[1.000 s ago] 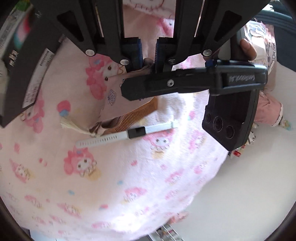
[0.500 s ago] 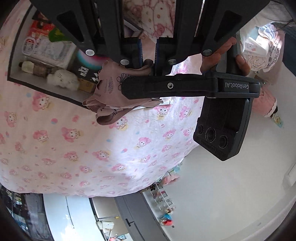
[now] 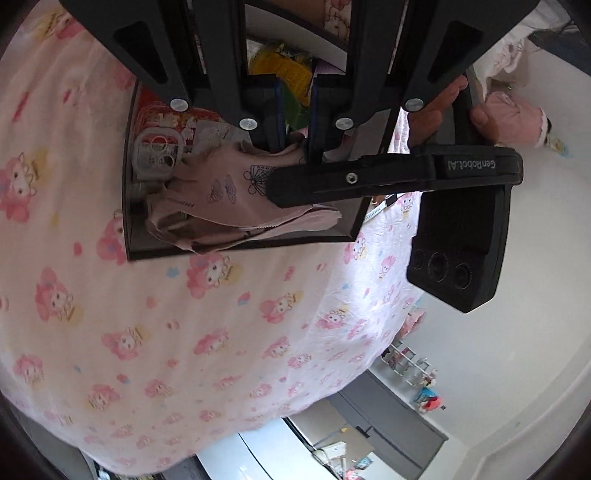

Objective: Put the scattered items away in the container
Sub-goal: 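Carry the pink cloth over the box with the right gripper, then lower the pink cloth into the box and open the right gripper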

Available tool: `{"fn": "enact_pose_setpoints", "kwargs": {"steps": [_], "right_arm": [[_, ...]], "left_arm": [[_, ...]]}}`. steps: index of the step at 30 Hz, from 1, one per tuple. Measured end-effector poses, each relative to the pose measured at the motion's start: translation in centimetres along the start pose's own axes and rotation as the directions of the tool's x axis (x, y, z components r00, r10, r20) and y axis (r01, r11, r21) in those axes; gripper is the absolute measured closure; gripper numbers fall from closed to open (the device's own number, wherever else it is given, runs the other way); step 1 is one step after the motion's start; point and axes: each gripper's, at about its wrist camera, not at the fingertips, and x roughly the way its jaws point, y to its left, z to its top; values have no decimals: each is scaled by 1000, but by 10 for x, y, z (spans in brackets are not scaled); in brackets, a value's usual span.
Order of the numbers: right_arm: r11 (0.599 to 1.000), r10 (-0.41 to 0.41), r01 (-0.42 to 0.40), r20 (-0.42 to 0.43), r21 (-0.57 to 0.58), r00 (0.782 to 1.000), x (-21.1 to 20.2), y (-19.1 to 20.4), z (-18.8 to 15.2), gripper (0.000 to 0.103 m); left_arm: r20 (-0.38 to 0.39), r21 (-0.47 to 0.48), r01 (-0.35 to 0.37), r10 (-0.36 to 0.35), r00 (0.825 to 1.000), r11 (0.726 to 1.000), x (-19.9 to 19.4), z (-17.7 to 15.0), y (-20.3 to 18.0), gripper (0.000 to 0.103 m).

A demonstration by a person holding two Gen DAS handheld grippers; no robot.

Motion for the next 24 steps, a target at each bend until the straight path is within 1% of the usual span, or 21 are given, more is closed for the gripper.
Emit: {"fn": "enact_pose_setpoints", "kwargs": {"steps": [1,2,4,5,8,10,12,14,16,18,19,21,24], "right_arm": [[999,-18,19,-18,38,1000,9,-9,-1,94],[996,-64,66,-35,56,997,16,-16,-1,94],[984,-173,173,-16,48,985,19,-22,3,94],[980,-189,189,-4,62,982,16,-25,5,94],[981,-152,147,31,129,988,9,-36,10,94],[966,-203,191,50,174,978,3,-45,10,94],[946,-276,256,82,197,958,-3,-50,9,94],[935,-320,299,92,191,943,-7,-50,8,94],[936,-327,314,68,158,943,-1,-48,6,94],[946,-309,307,1,109,951,14,-44,3,94],[951,-294,296,-34,90,955,23,-42,2,94],[957,-278,283,-87,55,957,39,-37,-2,94],[963,-265,269,-122,14,956,50,-32,-5,94]], "left_arm": [[-4,-10,-38,38,999,999,3,-1,8,74],[-4,-17,-88,88,996,996,4,-3,15,76],[-1,-37,-182,182,983,983,7,-4,30,76],[-2,-43,-192,192,981,980,5,-5,34,76],[14,-43,-180,181,983,983,-1,-8,41,70],[44,-20,-205,206,978,978,-5,-10,38,68],[68,9,-237,236,969,972,-7,-12,33,66],[66,34,-248,245,967,968,-5,-13,29,65],[57,53,-257,254,965,965,0,-12,24,63],[43,65,-273,271,962,960,8,-7,20,60],[24,72,-282,281,959,957,15,-2,18,59],[-39,92,-313,318,947,945,37,10,14,58],[-105,153,-309,326,939,939,62,22,4,58]]}}
